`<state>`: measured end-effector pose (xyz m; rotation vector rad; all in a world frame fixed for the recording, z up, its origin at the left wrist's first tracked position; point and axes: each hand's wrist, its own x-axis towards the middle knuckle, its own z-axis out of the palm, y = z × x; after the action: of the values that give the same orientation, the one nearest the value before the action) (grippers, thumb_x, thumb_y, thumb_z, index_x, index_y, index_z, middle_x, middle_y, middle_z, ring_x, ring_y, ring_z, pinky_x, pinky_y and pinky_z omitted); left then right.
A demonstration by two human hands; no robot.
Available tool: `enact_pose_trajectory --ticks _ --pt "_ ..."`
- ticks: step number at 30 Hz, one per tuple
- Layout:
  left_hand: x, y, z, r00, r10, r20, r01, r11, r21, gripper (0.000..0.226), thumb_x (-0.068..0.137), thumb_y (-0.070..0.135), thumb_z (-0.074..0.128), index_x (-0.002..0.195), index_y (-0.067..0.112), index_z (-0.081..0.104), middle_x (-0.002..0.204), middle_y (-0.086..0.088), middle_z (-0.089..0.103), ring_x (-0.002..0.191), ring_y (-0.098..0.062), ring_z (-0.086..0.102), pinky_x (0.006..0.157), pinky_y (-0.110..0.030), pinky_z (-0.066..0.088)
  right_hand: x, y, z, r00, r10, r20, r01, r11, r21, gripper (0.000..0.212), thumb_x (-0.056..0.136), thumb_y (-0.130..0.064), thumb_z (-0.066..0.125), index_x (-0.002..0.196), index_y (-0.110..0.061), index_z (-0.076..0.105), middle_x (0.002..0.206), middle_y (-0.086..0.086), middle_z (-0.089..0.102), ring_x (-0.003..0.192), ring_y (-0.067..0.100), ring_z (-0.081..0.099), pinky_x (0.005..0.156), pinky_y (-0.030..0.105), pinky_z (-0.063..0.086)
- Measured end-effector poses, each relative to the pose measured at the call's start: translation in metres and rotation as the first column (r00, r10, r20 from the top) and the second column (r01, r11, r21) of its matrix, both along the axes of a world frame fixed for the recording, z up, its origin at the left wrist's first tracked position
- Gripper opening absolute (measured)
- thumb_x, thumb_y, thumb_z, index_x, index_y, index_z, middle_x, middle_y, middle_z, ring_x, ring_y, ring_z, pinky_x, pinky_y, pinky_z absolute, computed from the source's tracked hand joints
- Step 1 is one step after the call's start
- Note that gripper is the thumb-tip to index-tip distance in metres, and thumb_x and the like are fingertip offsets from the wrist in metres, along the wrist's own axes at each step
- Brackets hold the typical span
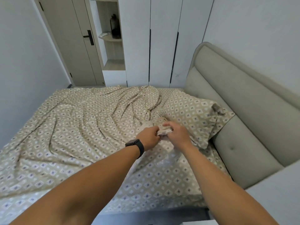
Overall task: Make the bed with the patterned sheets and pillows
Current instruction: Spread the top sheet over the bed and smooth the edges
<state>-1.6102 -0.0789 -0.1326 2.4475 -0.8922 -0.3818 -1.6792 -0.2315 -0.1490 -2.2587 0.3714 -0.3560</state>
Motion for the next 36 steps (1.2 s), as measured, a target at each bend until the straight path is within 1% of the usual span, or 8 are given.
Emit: enact_pose_trajectory --ticks 5,13,18,23,26,28,32,36 --pt "-0.026 -0.006 -0.007 0.987 -0.151 -0.054 0.140 0.975 -0.175 0.030 0.097 0.015 0.050 0.068 0.018 0.044 0.063 0.003 0.048 0.058 -0.010 0.042 0.059 -0.032 0.030 -0.040 -0.029 -0.058 0.992 -0.098 -0.080 0.062 0.929 -0.365 0.014 0.092 -0.026 0.063 0.102 -0.026 0.073 0.106 -0.002 0.067 0.096 0.026 0.063 0.074 0.039 0.052" --pt "-0.032 -0.004 -0.002 0.990 -0.127 -0.065 0.115 0.979 -0.171 0.034 0.099 0.021 0.045 0.067 0.016 0.035 0.063 -0.004 0.039 0.056 -0.018 0.032 0.057 -0.035 0.024 -0.034 -0.083 -0.076 0.789 -0.520 -0.328 0.462 0.853 -0.242 0.022 0.099 -0.014 0.043 0.090 -0.013 0.064 0.104 0.014 0.067 0.085 0.030 0.059 0.073 0.037 0.049" --pt "-0.007 -0.024 0.028 0.996 -0.067 -0.050 0.062 0.994 -0.089 0.031 0.095 0.013 0.048 0.069 0.017 0.032 0.067 -0.006 0.039 0.060 -0.021 0.032 0.062 -0.035 0.027 0.027 -0.104 0.068 0.728 -0.640 0.245 0.644 0.761 0.076 0.029 0.088 0.005 0.042 0.103 -0.007 0.065 0.114 0.016 0.060 0.096 0.033 0.058 0.076 0.028 0.035" --pt "-0.008 -0.033 0.057 0.991 -0.102 -0.092 0.076 0.964 -0.256 0.022 0.086 0.023 0.045 0.067 0.012 0.039 0.065 -0.010 0.044 0.058 -0.018 0.033 0.058 -0.032 0.024 0.018 -0.087 0.117 0.614 -0.094 0.784 0.526 0.789 -0.318 0.016 0.080 0.001 0.055 0.094 -0.003 0.062 0.105 0.014 0.054 0.092 0.025 0.053 0.081 0.028 0.043" --pt "-0.009 -0.017 0.027 0.970 -0.142 -0.197 0.125 0.987 -0.097 0.023 0.094 0.016 0.049 0.073 0.007 0.048 0.073 -0.012 0.050 0.065 -0.021 0.040 0.063 -0.034 0.029 -0.013 -0.095 0.020 0.867 0.151 0.475 0.288 0.626 -0.724 0.014 0.083 -0.003 0.064 0.096 -0.004 0.068 0.100 0.017 0.062 0.086 0.035 0.060 0.075 0.042 0.051" --pt "-0.009 -0.004 -0.002 0.965 -0.141 -0.222 0.159 0.985 0.062 0.026 0.098 0.016 0.049 0.073 0.010 0.045 0.072 -0.009 0.046 0.066 -0.022 0.038 0.065 -0.034 0.029 -0.044 -0.102 -0.037 0.991 0.079 -0.104 -0.130 0.553 -0.823 0.019 0.085 0.000 0.055 0.096 -0.005 0.070 0.097 0.016 0.067 0.087 0.038 0.065 0.073 0.043 0.055" --pt "-0.031 0.004 -0.050 0.926 -0.197 -0.323 0.312 0.881 0.355 0.025 0.095 0.010 0.047 0.071 0.014 0.041 0.069 -0.004 0.038 0.063 -0.022 0.032 0.064 -0.035 0.027 -0.085 -0.090 -0.059 0.510 -0.202 -0.836 -0.510 0.712 -0.483 0.035 0.100 -0.013 0.048 0.133 -0.010 0.060 0.138 0.010 0.059 0.123 0.032 0.059 0.100 0.043 0.048" --pt "-0.053 -0.009 -0.067 0.912 -0.240 -0.333 0.367 0.839 0.401 0.031 0.096 0.004 0.044 0.068 0.014 0.036 0.067 -0.005 0.037 0.061 -0.022 0.030 0.061 -0.035 0.024 -0.067 -0.088 -0.018 0.600 -0.252 -0.760 -0.444 0.685 -0.577 0.032 0.103 -0.011 0.042 0.128 -0.011 0.063 0.129 0.008 0.063 0.117 0.030 0.061 0.093 0.043 0.048"
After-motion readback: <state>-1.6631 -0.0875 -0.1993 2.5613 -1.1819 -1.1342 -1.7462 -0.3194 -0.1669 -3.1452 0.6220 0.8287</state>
